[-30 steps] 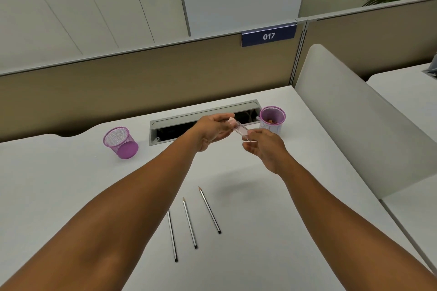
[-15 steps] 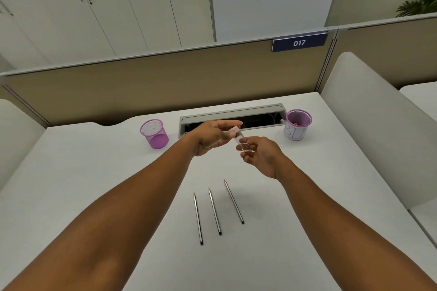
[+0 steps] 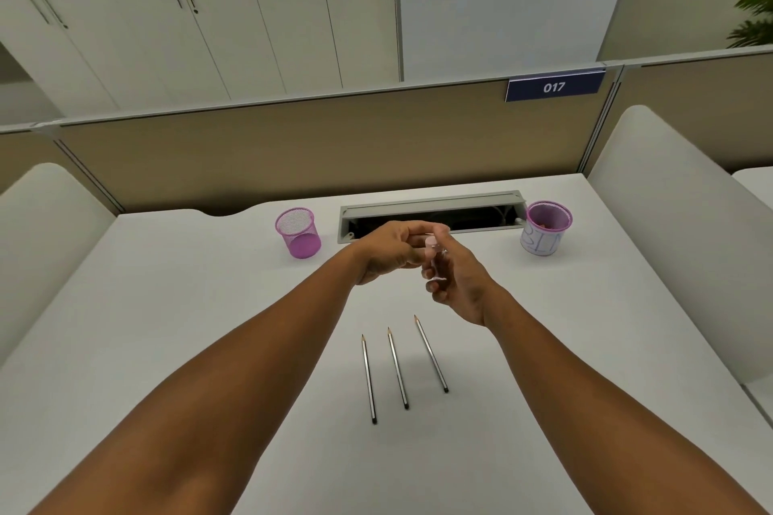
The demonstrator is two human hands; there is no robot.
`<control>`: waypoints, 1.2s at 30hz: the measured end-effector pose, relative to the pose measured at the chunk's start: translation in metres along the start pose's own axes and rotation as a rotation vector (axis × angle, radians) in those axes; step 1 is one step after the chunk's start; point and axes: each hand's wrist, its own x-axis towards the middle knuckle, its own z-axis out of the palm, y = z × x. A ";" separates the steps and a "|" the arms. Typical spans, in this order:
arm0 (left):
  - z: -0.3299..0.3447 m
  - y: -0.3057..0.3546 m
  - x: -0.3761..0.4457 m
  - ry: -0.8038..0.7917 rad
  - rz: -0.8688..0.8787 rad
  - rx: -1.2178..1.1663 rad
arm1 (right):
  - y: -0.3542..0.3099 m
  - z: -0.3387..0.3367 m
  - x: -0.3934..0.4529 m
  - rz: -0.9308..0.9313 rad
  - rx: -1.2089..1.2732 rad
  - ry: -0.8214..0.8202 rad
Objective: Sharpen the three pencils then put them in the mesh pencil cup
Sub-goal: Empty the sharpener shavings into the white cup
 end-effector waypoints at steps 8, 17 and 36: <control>0.007 -0.007 -0.004 0.060 0.055 0.096 | 0.004 0.011 0.001 -0.026 0.022 0.122; 0.008 -0.016 -0.005 0.149 0.081 0.201 | 0.009 0.012 0.002 0.046 -0.023 0.096; -0.001 -0.023 -0.009 0.044 0.102 0.205 | 0.017 0.017 0.012 0.068 -0.092 0.102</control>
